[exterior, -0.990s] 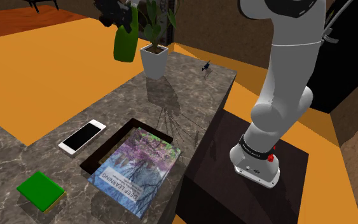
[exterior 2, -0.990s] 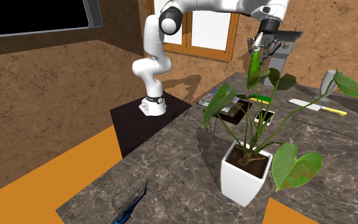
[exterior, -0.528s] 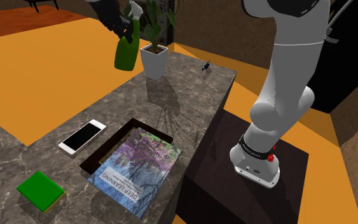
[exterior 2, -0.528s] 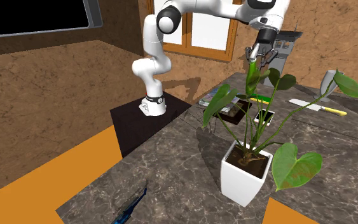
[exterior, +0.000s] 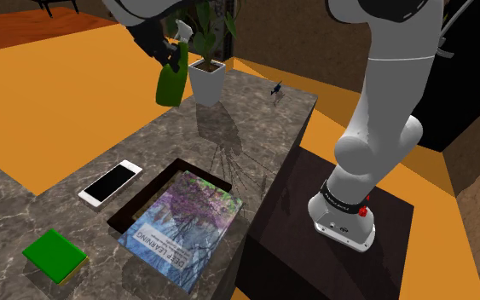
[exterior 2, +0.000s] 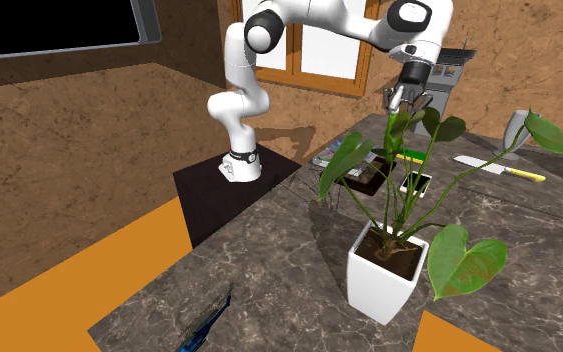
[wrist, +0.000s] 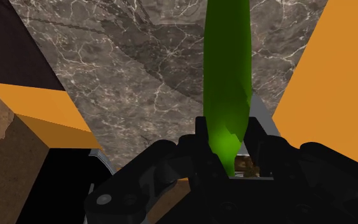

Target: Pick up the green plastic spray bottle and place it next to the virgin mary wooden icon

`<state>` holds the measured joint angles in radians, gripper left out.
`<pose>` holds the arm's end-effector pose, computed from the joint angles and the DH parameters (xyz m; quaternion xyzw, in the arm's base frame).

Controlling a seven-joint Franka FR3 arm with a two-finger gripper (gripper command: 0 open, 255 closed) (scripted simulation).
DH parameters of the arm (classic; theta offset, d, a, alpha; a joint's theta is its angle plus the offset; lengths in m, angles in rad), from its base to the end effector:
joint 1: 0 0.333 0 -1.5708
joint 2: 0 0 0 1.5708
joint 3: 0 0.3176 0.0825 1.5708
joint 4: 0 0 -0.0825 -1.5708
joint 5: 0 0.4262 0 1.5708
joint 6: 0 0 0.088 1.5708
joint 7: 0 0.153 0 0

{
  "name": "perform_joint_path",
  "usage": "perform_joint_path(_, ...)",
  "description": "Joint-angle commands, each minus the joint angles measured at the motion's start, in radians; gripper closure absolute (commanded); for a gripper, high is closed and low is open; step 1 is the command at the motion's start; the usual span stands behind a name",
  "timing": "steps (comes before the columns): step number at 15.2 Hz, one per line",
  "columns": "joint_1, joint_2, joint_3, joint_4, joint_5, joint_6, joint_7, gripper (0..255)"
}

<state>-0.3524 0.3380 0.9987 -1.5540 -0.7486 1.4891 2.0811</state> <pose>0.6011 0.2398 0.4728 0.7408 -0.6201 0.2011 0.1618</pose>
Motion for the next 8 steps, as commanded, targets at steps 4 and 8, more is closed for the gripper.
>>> perform_joint_path(4,-0.012,0.007,-0.003,-0.061,-0.006,0.055,0.031,255)
perform_joint_path(8,-0.017,0.017,-0.008,-0.103,-0.016,0.094,0.057,255)
